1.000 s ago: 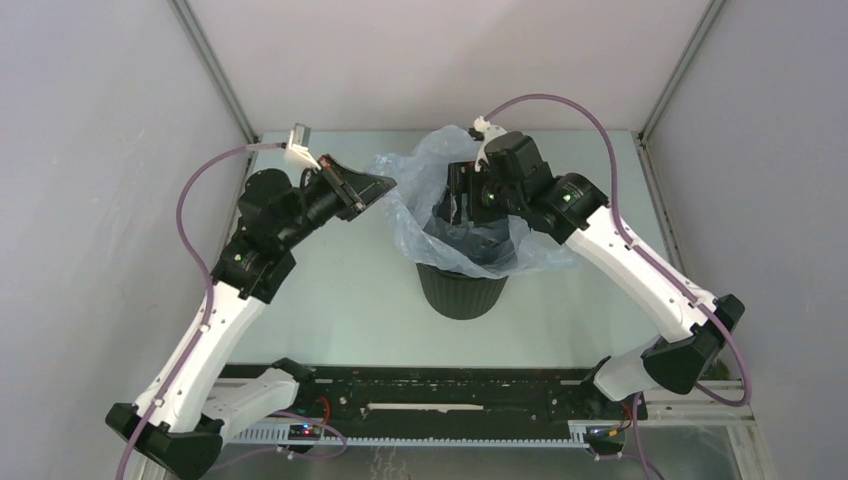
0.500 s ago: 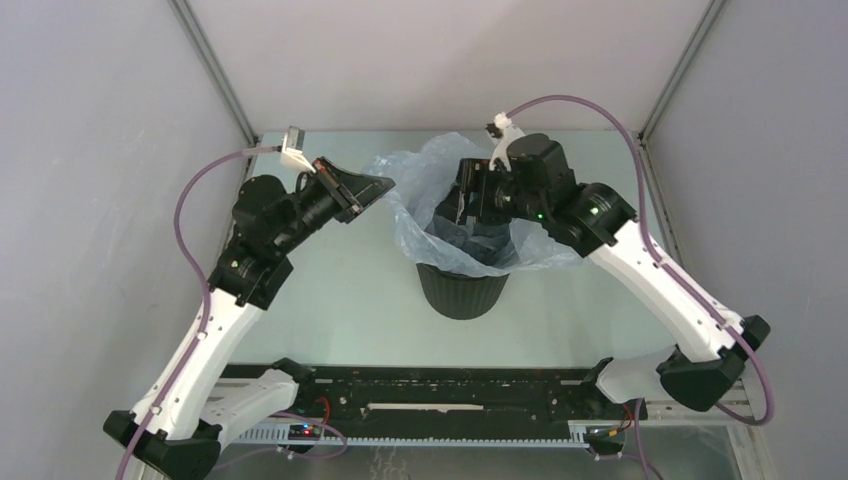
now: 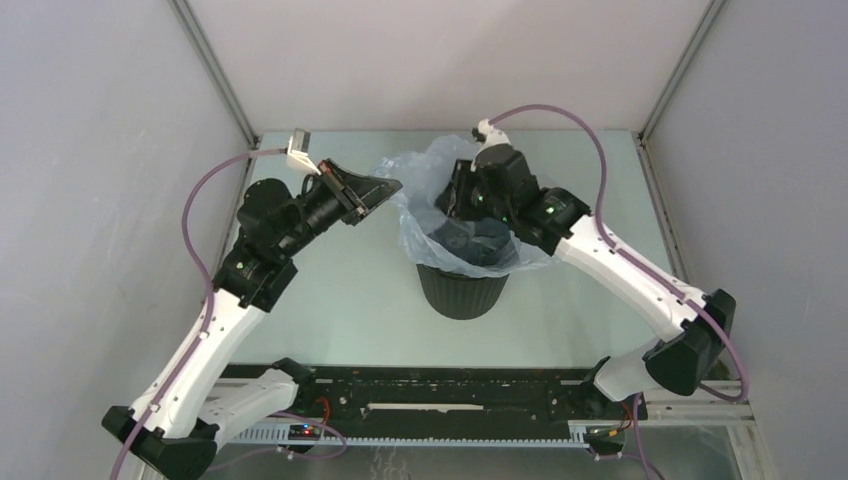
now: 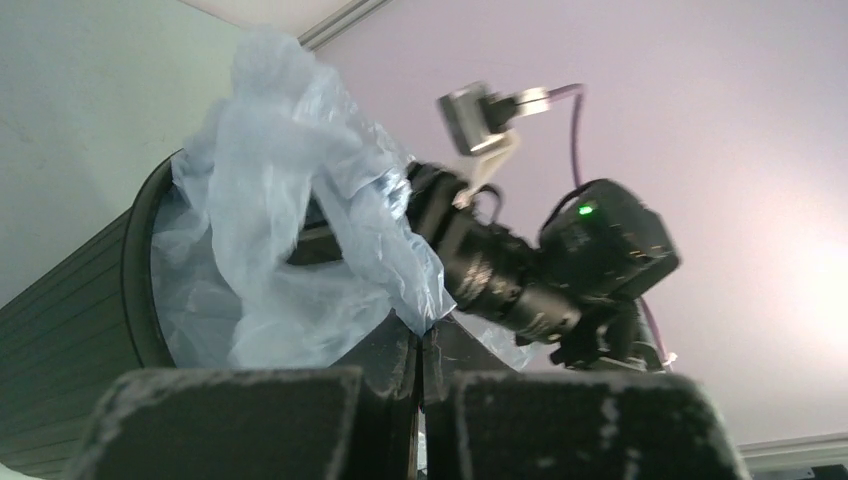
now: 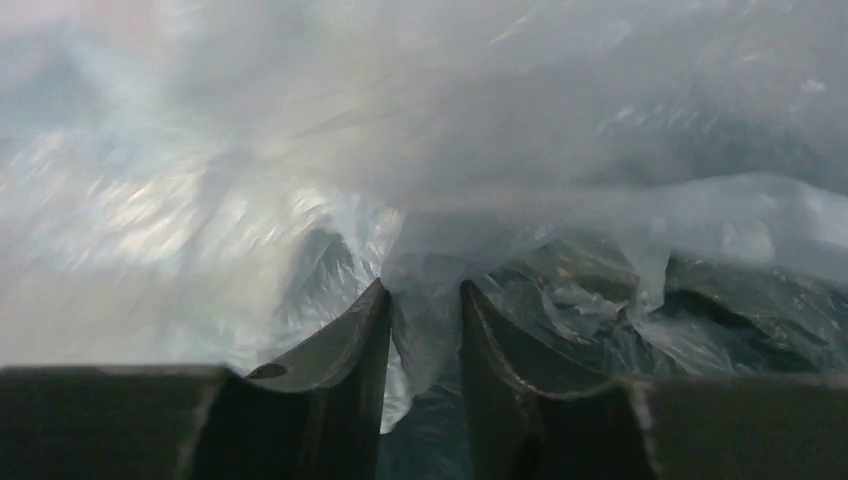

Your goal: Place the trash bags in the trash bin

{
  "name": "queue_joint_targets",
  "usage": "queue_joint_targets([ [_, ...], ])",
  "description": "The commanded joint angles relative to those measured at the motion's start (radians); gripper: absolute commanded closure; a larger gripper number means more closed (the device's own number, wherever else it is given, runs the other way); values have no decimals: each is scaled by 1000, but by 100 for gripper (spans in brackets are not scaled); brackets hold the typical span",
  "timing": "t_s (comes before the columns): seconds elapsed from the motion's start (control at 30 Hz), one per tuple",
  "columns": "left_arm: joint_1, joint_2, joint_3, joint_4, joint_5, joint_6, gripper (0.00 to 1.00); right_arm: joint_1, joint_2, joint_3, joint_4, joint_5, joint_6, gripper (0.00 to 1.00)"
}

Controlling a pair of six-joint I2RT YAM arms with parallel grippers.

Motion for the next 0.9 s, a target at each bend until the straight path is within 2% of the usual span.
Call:
queue_joint_targets([
  [0.0, -8, -25, -29, 30, -34, -19, 100, 8, -19, -76, -31, 49, -30, 71],
  [0.1, -8, -54, -51, 10, -64, -9, 100, 17, -50, -145, -47, 60, -39, 76],
  [0.3, -6, -50, -108, 37, -105, -36, 100, 4, 53, -143, -7, 8, -101, 73],
  [0.37, 0, -39, -97, 21, -115, -13, 100, -15, 99, -86, -44, -77, -110, 67],
  [0.43, 14, -40, -88, -6, -133, 19, 100, -19, 132, 1, -111, -108, -136, 55],
  [0.53, 61, -52, -97, -42, -145, 19, 100, -25, 158, 121, -271, -143, -166, 44],
  [0.67, 87, -76, -104, -67, -122, 72, 100, -21, 71, 151, -338, -176, -175, 34],
  [0.77, 87, -72, -79, -116, -47, 128, 99, -24, -18, 178, -368, -210, -149, 26],
  [0.87, 87, -98, -89, -173, -15, 168, 93, -26, -57, 261, -445, -217, -142, 24],
])
